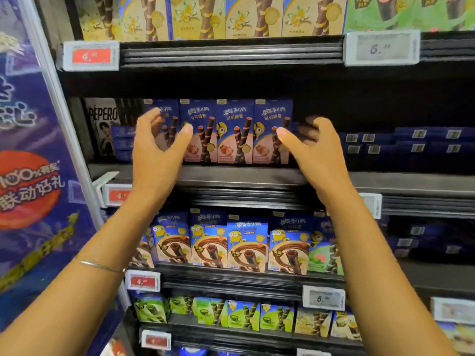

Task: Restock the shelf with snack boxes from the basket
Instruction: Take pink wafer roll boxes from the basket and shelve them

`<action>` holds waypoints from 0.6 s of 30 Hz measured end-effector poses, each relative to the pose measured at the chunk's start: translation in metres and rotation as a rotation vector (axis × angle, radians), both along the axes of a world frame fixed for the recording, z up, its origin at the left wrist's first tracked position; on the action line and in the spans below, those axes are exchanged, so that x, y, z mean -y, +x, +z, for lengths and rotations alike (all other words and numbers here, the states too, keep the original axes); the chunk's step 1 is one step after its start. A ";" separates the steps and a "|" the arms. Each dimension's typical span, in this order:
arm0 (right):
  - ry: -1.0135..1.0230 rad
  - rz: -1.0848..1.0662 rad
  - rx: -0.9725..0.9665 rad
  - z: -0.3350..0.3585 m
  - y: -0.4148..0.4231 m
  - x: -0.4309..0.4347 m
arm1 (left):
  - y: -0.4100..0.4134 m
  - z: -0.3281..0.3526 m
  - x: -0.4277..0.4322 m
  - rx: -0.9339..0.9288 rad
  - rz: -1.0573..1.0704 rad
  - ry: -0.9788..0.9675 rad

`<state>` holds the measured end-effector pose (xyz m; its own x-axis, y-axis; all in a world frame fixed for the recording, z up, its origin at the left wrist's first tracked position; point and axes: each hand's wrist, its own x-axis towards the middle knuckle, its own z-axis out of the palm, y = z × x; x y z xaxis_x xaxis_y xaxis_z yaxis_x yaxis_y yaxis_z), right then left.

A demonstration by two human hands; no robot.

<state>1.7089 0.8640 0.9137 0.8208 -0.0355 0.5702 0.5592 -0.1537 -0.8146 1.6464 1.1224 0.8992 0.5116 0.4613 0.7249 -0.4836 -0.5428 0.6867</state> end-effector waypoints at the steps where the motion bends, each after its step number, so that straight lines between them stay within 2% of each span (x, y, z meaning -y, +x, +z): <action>1: 0.048 0.038 0.011 -0.005 -0.009 0.004 | -0.009 -0.006 0.010 0.040 -0.044 -0.034; 6: 0.241 0.189 0.022 -0.049 -0.061 0.032 | -0.059 -0.062 0.062 0.072 -0.197 -0.200; 9: 0.305 0.249 -0.095 -0.092 -0.097 0.054 | -0.094 -0.115 0.083 -0.002 -0.258 -0.316; 13: 0.262 0.204 -0.329 -0.176 -0.143 0.087 | -0.138 -0.216 0.105 -0.247 -0.322 -0.539; 18: 0.043 0.028 -0.704 -0.307 -0.214 0.143 | -0.200 -0.363 0.146 -0.794 -0.390 -0.813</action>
